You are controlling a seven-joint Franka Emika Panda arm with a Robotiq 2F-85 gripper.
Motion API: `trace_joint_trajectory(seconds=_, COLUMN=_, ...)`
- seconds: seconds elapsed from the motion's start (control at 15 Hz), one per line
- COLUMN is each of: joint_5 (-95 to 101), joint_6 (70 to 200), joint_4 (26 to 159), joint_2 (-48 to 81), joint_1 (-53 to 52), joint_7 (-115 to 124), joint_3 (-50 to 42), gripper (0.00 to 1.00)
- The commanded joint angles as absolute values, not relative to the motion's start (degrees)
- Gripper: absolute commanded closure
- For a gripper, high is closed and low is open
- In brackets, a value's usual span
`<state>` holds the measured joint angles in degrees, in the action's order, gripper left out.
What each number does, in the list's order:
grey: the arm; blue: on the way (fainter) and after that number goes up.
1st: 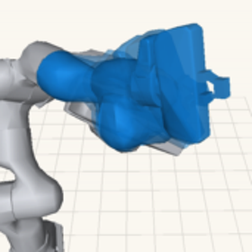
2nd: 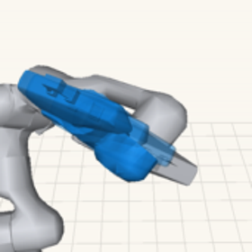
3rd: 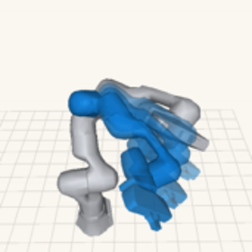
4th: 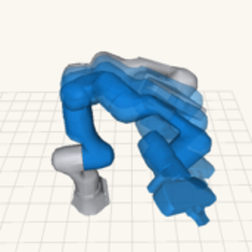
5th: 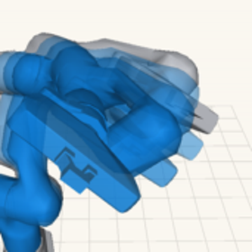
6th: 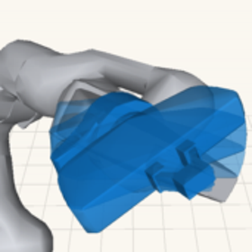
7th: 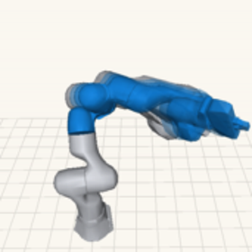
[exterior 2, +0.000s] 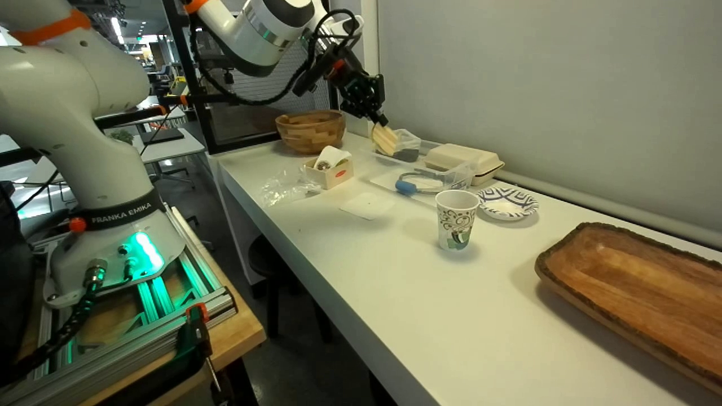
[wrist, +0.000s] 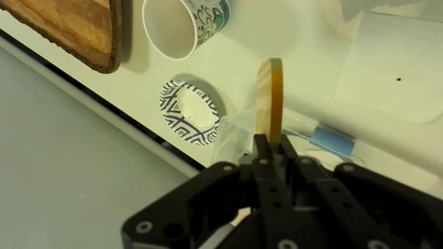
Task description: Remove the wooden block out of the box
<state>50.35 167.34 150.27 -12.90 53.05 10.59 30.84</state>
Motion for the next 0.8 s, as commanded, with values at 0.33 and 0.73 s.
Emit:
trace_joint_trajectory(seconds=0.33, joint_5=86.3, joint_6=159.33, joint_4=143.61, joint_2=0.59, joint_1=65.16, joint_7=46.15, joint_3=45.57, gripper=0.98)
trace_joint_trajectory(seconds=0.73, joint_5=104.94, joint_6=146.78, joint_4=138.27, joint_2=17.57, joint_1=53.03, joint_7=59.74, joint_3=32.88, gripper=0.98)
